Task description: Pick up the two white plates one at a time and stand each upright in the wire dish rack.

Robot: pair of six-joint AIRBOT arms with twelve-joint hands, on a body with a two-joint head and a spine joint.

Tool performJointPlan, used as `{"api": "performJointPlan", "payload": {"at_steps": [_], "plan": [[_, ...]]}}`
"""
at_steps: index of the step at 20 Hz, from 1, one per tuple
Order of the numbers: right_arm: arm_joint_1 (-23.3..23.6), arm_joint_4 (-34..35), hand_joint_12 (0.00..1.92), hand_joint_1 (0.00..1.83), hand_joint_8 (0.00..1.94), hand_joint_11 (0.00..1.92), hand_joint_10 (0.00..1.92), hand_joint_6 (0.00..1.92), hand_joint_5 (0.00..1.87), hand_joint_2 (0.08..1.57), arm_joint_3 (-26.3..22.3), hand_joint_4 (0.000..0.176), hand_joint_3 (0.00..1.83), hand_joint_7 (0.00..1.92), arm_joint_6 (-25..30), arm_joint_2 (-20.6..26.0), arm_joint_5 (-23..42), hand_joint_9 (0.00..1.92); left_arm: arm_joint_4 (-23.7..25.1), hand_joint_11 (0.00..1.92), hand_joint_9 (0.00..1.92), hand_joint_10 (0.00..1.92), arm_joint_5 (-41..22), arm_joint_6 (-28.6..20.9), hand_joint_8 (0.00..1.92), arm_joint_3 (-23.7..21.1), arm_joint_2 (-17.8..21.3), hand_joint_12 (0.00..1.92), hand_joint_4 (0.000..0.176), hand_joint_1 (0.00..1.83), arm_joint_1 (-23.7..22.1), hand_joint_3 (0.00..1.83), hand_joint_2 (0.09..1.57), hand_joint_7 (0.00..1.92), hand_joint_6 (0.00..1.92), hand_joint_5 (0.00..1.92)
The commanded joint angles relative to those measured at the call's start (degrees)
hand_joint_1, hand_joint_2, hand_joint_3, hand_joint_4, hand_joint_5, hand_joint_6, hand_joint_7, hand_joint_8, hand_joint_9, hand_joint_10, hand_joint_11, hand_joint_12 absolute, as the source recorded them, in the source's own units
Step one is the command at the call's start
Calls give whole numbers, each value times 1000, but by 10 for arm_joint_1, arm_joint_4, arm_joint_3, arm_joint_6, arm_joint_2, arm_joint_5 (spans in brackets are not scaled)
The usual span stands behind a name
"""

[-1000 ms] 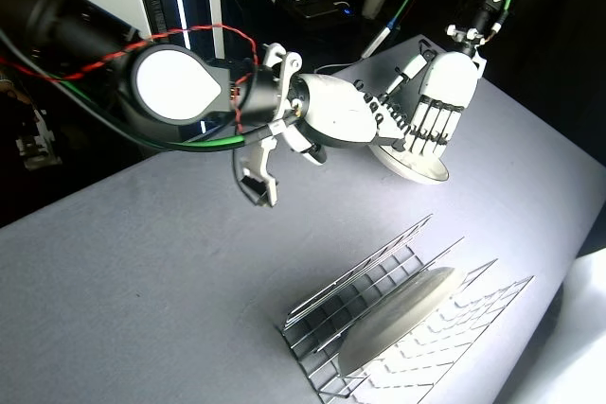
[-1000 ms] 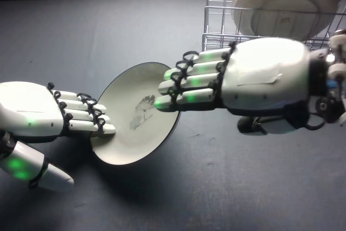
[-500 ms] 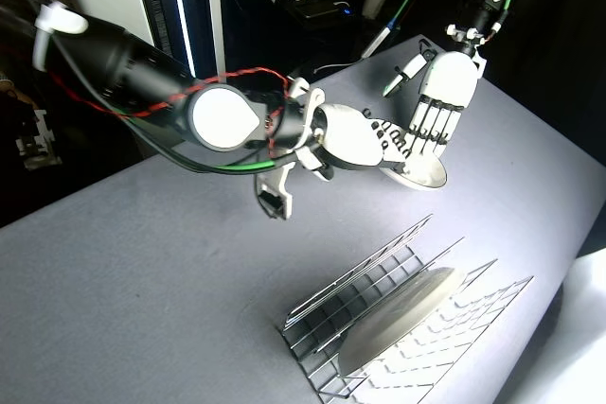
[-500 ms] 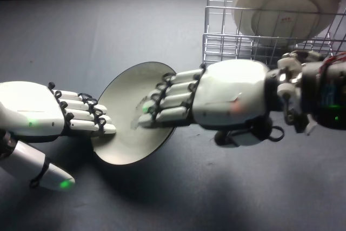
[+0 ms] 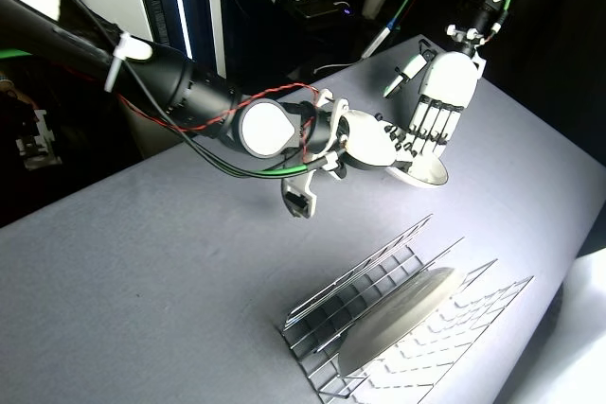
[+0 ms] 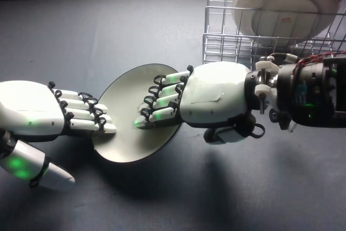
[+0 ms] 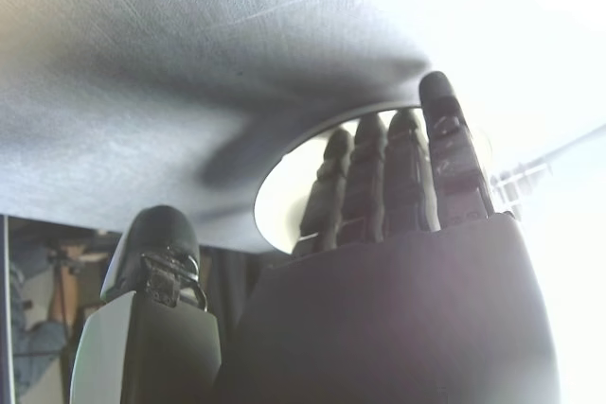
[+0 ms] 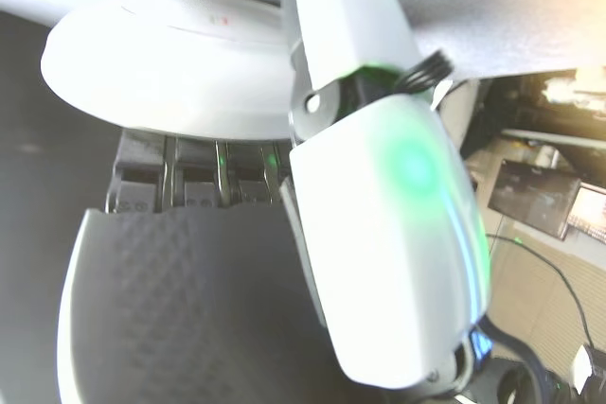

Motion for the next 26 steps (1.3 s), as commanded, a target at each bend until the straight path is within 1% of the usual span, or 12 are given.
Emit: {"api": "performJointPlan", "payload": {"at_steps": [1,4,7,15,17,18,19,20,21,22,23,26], "plan": [[4,14,848,1456,17,0,27,20,258,1047,4,0,0,241,-1,-2,40,235,21,0,113,5,1,0,3,-1,-9,279,0,0,5,0,1194,165,5,191],[12,14,1056,1493,3,77,28,10,415,1050,22,0,2,413,-2,-18,40,461,21,0,96,3,1,0,1,0,-10,235,0,0,4,2,1204,137,2,165],[19,14,1010,1489,6,236,20,15,567,1078,28,0,1,548,-2,-32,39,597,21,0,103,6,1,0,6,1,-10,257,0,0,4,2,1206,152,5,169],[17,14,972,1469,17,420,21,21,690,1091,43,0,1,692,-9,-53,31,722,21,0,122,4,1,0,3,2,-11,293,0,0,4,0,1203,165,7,174],[15,14,989,1439,19,579,40,27,853,1066,47,0,0,896,-11,-54,31,895,21,0,126,7,1,0,6,3,-11,298,0,0,5,0,1205,163,5,168],[14,14,1414,1578,664,804,897,50,920,1082,48,0,0,950,-11,-54,31,874,21,0,99,5,1,0,5,3,-11,223,0,0,5,3,1215,134,5,141],[13,14,1526,1506,742,834,1039,898,822,1110,49,0,0,1007,-11,-54,31,903,21,0,100,5,1,0,5,4,-11,231,0,0,6,1,1212,138,5,144],[13,14,1494,1496,720,848,978,950,885,1091,49,0,0,1056,-11,-54,31,978,21,0,85,4,1,0,2,5,-11,177,0,0,6,0,1203,128,1,135],[12,14,1099,1410,727,890,1028,933,935,1078,49,0,1,1082,-11,-54,31,1033,21,0,72,3,1,0,2,6,-11,133,0,0,7,0,1199,119,1,129],[11,14,935,1398,604,968,961,825,995,1055,49,0,0,1149,-11,-54,32,1112,21,0,58,0,1,0,0,7,-11,123,0,0,8,0,1204,107,0,114],[11,14,865,1397,598,1021,937,787,995,1047,49,0,2,1165,-11,-54,32,1138,21,0,74,5,1,-1,4,8,-12,148,0,0,8,0,1204,123,2,118],[8,14,952,1394,569,1007,962,846,994,1049,49,0,1,1172,-12,-54,31,1120,20,0,93,3,1,-1,2,9,-12,203,0,0,9,0,1198,133,2,115]]}}
